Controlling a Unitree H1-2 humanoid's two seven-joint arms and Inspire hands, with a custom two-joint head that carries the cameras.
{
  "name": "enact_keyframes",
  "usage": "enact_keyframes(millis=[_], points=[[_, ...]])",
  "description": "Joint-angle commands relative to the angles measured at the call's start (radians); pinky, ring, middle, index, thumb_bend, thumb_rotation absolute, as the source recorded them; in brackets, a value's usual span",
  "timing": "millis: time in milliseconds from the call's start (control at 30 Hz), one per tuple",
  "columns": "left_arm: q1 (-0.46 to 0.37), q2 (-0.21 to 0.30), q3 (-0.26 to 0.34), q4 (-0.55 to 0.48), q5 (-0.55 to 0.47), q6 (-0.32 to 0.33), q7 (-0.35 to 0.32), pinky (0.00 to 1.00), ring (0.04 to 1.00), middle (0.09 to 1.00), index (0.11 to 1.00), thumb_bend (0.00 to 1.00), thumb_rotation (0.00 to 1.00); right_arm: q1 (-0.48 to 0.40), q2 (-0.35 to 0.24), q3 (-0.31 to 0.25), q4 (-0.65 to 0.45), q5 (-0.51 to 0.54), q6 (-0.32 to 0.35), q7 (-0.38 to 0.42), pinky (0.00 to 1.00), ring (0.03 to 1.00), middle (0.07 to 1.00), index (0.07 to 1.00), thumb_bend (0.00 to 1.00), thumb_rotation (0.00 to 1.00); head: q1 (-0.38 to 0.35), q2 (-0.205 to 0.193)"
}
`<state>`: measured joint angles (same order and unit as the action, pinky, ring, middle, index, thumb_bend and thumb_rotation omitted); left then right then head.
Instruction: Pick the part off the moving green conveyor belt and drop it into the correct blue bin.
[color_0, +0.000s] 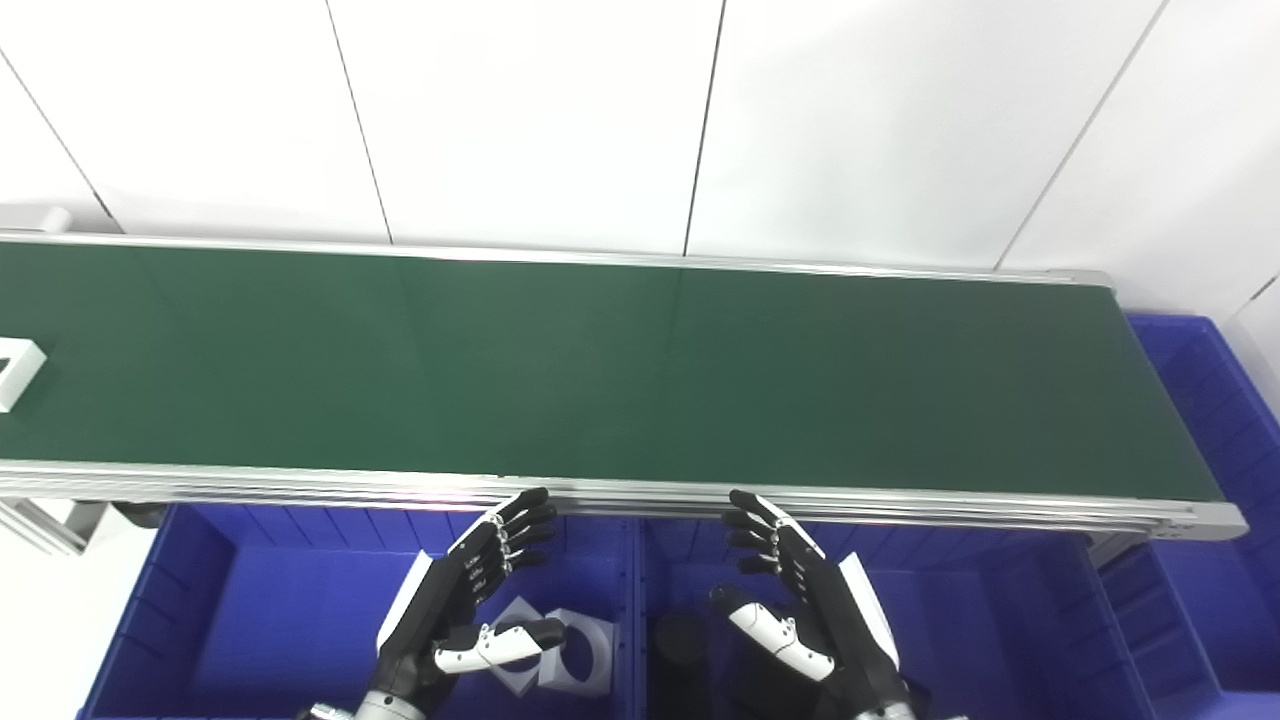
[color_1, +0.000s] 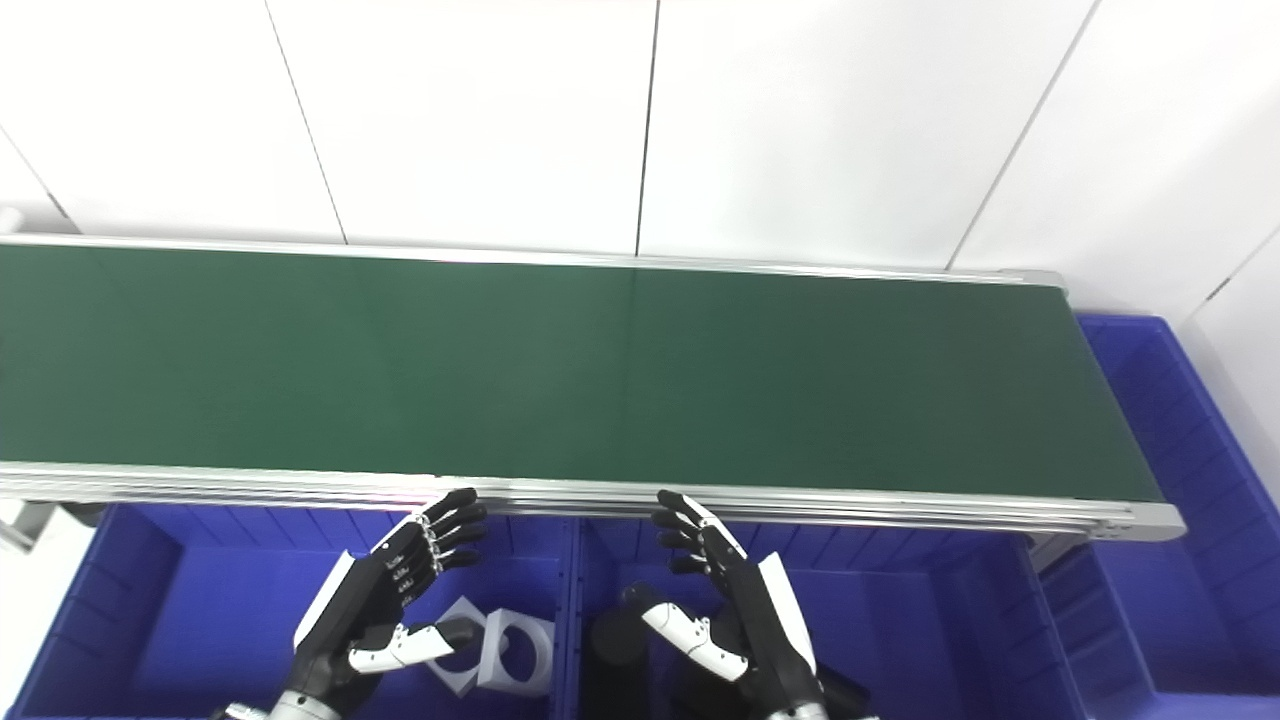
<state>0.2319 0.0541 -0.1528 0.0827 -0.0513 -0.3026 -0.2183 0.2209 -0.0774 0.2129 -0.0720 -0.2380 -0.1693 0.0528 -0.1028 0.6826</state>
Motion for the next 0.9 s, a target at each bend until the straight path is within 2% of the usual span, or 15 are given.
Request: enact_keyframes(millis=[0, 633, 867], points=[[-0.009, -0.001, -0.001, -0.021, -0.009, -0.021, -0.003, 0.77, 0.824, 0.845, 0.865, 0.94, 0.36, -0.003, 0.001, -0.001, -0.02, 0.013, -0.042, -0.001, 0.71, 0.787, 0.824, 0.872, 0.6, 0.64, 0.001, -0.001], [-0.014, -0.002, 0.0, -0.005, -0.01, -0.028, -0.004, 0.78, 0.822, 0.845, 0.866, 0.94, 0.36, -0.011, -0.001, 0.001, -0.001, 0.02, -0.05, -0.001, 0.72, 0.781, 0.821, 0.88, 0.61, 0.63, 0.011, -0.013], [-0.015, -0.001, -0.001, -0.003, -0.008, -0.027, -0.004, 0.78, 0.821, 0.85, 0.869, 0.94, 0.36, -0.01, 0.001, 0.002, -0.002, 0.011, -0.049, -0.006, 0.7, 0.773, 0.813, 0.872, 0.62, 0.65, 0.024, -0.02]])
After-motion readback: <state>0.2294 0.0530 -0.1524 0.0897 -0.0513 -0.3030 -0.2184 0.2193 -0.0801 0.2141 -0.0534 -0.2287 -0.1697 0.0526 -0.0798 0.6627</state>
